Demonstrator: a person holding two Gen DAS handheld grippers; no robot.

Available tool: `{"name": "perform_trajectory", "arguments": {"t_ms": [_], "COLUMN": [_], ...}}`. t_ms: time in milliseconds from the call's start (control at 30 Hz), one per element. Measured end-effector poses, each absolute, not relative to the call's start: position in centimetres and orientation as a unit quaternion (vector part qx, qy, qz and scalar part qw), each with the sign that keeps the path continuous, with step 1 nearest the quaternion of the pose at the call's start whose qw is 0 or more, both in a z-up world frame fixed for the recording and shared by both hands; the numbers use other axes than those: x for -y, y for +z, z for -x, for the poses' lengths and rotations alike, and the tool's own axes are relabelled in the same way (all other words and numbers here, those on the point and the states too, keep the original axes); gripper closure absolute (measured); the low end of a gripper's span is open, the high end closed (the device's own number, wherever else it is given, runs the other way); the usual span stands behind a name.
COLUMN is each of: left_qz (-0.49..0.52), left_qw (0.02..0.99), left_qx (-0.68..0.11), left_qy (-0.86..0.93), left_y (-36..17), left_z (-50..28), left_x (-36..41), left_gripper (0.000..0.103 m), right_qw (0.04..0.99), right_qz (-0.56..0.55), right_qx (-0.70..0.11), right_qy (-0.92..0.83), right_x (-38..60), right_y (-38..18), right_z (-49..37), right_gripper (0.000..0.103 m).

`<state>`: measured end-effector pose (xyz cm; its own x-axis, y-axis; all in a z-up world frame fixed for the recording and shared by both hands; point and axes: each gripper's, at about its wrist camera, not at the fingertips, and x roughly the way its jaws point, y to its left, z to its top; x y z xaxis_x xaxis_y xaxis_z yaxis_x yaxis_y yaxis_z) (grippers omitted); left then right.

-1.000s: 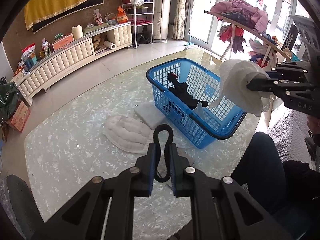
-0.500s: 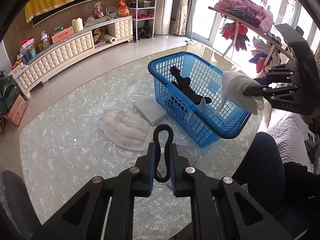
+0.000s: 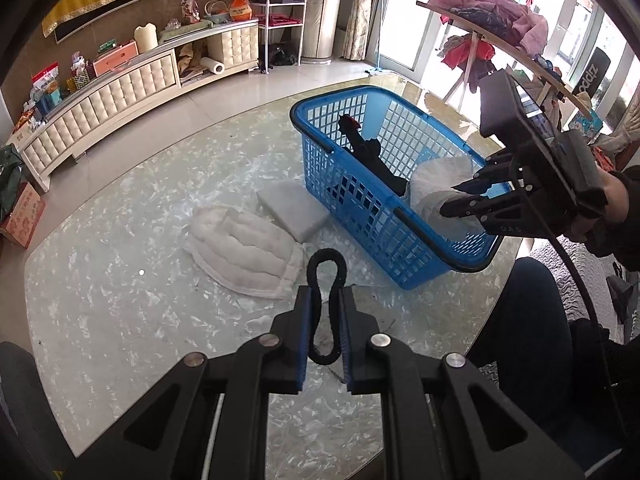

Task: Organize soft objects
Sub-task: 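Carry the white towel stack over the blue basket with the right gripper and release it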

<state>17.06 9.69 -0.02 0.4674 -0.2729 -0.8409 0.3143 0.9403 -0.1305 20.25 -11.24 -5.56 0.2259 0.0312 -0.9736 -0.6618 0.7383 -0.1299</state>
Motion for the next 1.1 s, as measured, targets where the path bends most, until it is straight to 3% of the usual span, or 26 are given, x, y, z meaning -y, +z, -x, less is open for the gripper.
{"name": "perform_trajectory", "arguments": {"t_ms": [833, 1033, 1100], "left_qz": [-0.008, -0.006, -0.006], "left_qw": [0.849, 0.849, 0.849], "left_qx": [-0.497, -0.499, -0.499], "left_qy": [-0.177, -0.175, -0.175], "left_y": [-1.7, -1.9, -1.9], "left_z": [-18.5, -18.5, -18.6], "left_x": [-10.1, -10.2, -10.2], "left_gripper": [0.092, 0.092, 0.092], "right_qw": [0.709, 0.718, 0.726], "right_qz": [0.228, 0.22, 0.22], "right_qx": [-0.617, -0.612, -0.609], "right_qy": [0.253, 0.247, 0.231], "right_x": [7.9, 7.8, 8.0], "right_y": [-10.2, -10.1, -9.9], "right_z": [-22.8, -22.7, -22.8], "right_gripper": [0.087, 0.071, 0.056]}}
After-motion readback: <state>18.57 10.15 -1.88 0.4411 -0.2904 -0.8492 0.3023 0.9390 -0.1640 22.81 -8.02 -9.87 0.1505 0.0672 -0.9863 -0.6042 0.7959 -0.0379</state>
